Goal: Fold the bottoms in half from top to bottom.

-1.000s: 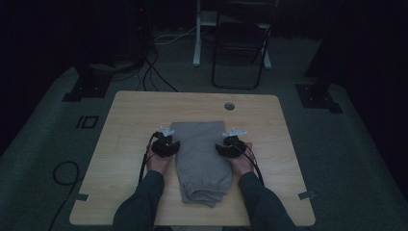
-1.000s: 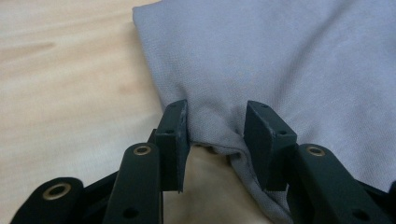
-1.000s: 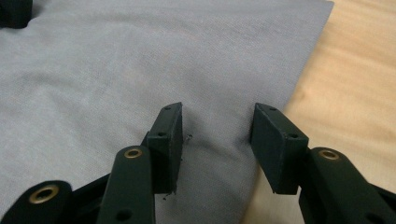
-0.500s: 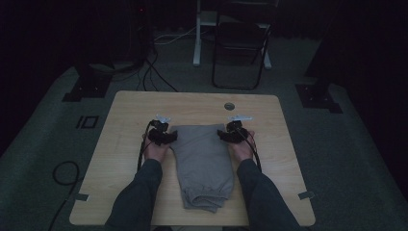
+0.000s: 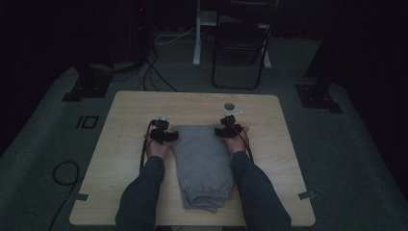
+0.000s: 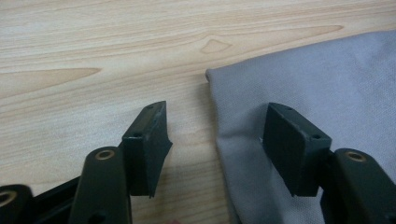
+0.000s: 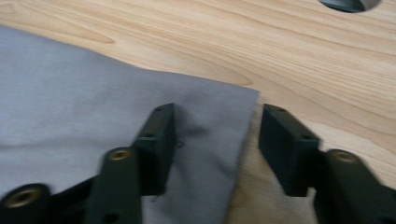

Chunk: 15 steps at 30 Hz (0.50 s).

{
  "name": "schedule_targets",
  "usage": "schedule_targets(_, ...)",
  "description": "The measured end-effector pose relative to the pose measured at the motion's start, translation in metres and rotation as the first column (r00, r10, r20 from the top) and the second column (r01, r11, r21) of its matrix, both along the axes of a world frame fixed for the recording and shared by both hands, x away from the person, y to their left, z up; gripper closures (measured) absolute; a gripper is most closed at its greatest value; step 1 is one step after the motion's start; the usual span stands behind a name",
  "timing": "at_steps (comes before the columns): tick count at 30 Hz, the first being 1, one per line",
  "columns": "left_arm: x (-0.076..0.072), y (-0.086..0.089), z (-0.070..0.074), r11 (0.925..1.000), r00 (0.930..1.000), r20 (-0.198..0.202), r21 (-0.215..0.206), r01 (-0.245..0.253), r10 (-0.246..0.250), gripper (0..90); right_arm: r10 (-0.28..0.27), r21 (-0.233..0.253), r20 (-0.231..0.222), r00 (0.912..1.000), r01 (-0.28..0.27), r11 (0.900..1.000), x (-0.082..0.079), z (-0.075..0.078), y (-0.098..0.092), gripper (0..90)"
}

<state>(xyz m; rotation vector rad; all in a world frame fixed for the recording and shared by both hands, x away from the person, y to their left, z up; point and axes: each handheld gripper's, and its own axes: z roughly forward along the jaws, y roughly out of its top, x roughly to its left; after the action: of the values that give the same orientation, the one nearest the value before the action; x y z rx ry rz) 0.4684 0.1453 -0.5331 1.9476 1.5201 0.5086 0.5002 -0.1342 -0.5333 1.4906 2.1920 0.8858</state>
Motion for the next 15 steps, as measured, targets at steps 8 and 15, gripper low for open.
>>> schedule_targets(8,0.0,-0.003,0.003,0.9974,0.9976,-0.034,-0.043,0.059,-0.06,86.5,0.026,0.057,-0.05,0.9984,-0.023,0.998,0.002,0.003,0.0,83.3)
schedule_targets(15,0.005,0.008,0.018,0.9958,0.9989,0.002,-0.079,0.047,-0.047,88.2,0.032,0.097,-0.012,0.9994,-0.031,0.995,0.005,0.018,-0.006,84.2)
